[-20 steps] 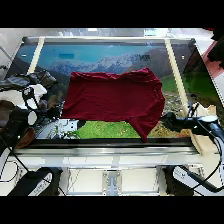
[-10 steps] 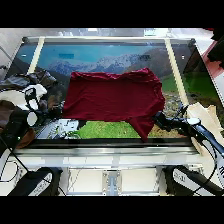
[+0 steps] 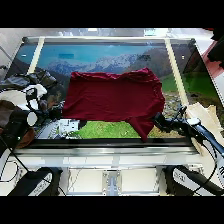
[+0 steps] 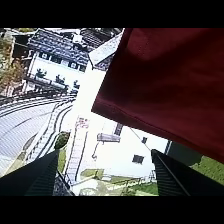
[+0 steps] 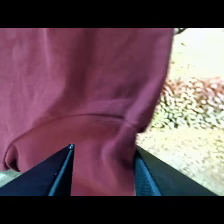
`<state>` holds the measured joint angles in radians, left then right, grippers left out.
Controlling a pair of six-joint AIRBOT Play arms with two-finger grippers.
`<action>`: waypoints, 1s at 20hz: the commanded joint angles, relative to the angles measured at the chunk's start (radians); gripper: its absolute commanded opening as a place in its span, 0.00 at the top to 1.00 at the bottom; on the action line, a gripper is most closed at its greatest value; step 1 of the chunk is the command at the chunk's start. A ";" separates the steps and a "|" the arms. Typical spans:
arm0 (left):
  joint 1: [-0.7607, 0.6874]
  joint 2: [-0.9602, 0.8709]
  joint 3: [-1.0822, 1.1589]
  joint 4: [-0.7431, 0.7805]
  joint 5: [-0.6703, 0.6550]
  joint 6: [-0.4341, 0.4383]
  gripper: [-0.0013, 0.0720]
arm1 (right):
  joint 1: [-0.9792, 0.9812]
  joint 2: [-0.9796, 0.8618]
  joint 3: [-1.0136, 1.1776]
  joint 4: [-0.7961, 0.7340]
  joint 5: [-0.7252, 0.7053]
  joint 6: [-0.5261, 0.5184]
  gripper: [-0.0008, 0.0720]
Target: Fold the shirts.
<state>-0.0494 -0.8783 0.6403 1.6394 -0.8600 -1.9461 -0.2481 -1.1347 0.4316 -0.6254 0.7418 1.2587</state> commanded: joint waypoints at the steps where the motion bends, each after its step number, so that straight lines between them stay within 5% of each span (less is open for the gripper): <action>1: 0.001 0.001 0.000 -0.002 -0.001 0.003 0.13 | -0.052 0.001 -0.001 -0.059 0.027 0.003 0.37; 9: 0.001 0.001 0.000 -0.002 -0.001 0.003 0.13 | 0.142 -0.019 -0.001 0.003 -0.268 0.137 0.38; 13: 0.001 0.001 0.001 0.011 0.006 0.010 0.13 | 0.138 -0.010 0.000 0.036 -0.269 0.130 0.94; 15: 0.006 0.001 -0.005 0.054 0.020 -0.041 0.13 | 0.138 0.011 0.000 0.035 -0.281 0.127 0.94; 18: 0.118 0.001 -0.046 -0.001 0.126 -0.316 0.13 | 0.138 0.039 0.009 0.037 -0.262 0.112 0.94; 20: 0.195 -0.005 -0.079 -0.203 0.175 -0.275 0.13 | 0.138 0.063 0.019 0.035 -0.249 0.074 0.94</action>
<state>0.0620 -0.8795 0.5949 1.6115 -0.7643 -2.1475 -0.1120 -1.0992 0.4404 -0.5964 0.4805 1.3693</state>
